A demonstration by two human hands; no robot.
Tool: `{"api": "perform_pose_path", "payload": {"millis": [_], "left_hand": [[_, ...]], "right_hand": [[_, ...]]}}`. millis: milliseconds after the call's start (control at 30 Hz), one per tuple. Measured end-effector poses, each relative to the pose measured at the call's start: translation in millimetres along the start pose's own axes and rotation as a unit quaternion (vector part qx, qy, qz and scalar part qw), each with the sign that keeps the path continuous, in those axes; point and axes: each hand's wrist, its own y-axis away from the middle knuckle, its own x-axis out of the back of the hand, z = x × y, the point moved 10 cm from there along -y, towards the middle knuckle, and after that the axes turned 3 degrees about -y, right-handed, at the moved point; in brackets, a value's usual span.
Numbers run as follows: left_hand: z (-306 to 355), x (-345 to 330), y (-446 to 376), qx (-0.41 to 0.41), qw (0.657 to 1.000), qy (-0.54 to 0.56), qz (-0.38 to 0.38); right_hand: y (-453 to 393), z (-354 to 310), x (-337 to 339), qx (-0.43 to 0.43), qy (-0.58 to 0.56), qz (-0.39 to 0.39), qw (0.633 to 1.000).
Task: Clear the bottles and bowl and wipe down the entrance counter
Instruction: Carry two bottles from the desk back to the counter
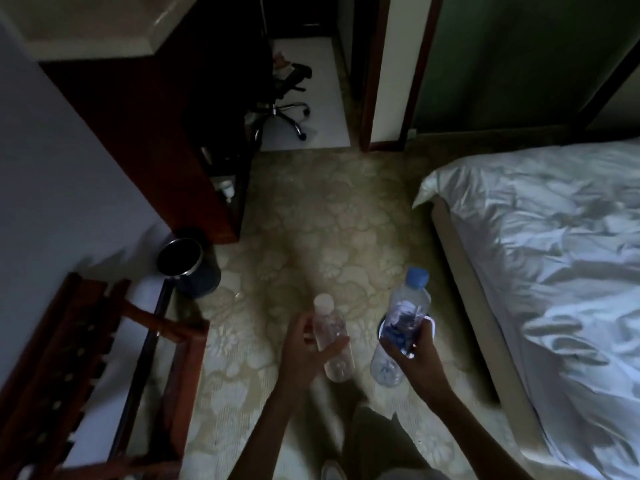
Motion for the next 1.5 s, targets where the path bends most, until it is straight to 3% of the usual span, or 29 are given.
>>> {"api": "perform_pose_path", "payload": {"millis": [133,267,500,800,967,1133,1233,1367,1500], "left_hand": [[1.0,-5.2,-112.8,0.014,0.999,-0.021,-0.024],[29.1,12.4,-243.7,-0.008,0.999,-0.043,0.011],[129.4,80.0,-439.7,-0.055,0.992,-0.054,0.100],[161.5,135.6,-700.9,-0.055,0.989,-0.045,0.127],[227.3,199.1,-842.8,-0.056,0.985,-0.023,0.160],[300.5,246.1,-953.8,-0.103,0.976,-0.041,0.187],[318.0,263.1,-1017.7,-0.104,0.975,-0.043,0.191],[367.9,308.2,-1090.8,-0.137,0.958,0.006,0.253],[440.6,380.9,-1147.4,-0.158,0.920,0.055,0.356]], "right_hand": [[-106.8,0.3,-30.1,-0.010,0.007,-0.006,1.000],[-247.5,-28.0,-69.1,-0.005,-0.011,-0.036,0.999],[-476.7,-156.0,-134.9,0.047,0.006,-0.095,0.994],[-731.4,-255.8,-255.7,0.097,-0.020,-0.128,0.987],[-869.0,-343.0,-295.9,0.114,-0.038,-0.144,0.982],[-991.0,-389.0,-326.8,0.096,-0.044,-0.140,0.985],[-1049.9,-406.0,-364.0,0.095,-0.047,-0.177,0.978],[-1147.5,-453.7,-426.6,0.126,-0.075,-0.216,0.965],[-1243.5,-562.4,-508.5,0.171,-0.095,-0.318,0.928]]}}
